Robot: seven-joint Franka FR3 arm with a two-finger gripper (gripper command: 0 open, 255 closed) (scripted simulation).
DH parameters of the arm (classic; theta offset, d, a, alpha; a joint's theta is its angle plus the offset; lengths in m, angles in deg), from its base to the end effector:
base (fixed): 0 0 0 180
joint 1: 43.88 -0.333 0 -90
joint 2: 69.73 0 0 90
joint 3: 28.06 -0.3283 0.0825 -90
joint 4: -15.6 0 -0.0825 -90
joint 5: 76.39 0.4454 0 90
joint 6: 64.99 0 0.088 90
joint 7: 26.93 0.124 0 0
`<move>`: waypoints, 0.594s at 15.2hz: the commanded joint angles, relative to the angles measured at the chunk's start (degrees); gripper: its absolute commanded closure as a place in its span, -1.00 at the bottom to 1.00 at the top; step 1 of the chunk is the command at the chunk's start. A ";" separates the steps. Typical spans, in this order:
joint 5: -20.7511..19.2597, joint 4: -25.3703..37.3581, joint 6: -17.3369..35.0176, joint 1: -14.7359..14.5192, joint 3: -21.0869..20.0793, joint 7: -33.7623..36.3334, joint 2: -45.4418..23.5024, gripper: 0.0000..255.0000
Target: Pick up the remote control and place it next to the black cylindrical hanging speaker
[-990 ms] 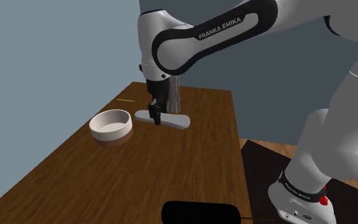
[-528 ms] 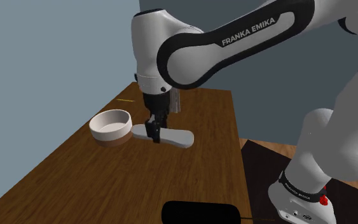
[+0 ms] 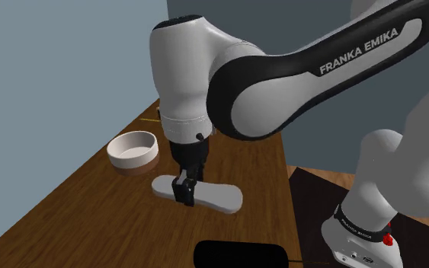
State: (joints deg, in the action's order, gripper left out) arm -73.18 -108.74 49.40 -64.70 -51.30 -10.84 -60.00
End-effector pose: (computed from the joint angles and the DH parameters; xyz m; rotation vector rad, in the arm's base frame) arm 0.3928 0.3909 0.4278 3.0378 0.7094 -0.0100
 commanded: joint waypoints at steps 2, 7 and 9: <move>0.26 1.18 -0.55 -1.83 -2.61 4.44 -0.54 1.00; 0.24 3.07 -0.88 -4.79 -6.98 11.86 -2.07 1.00; -0.12 4.28 -1.05 -5.95 -8.76 15.01 -3.18 1.00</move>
State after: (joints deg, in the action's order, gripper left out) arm -73.23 -104.91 48.44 -70.02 -59.14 2.44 -62.82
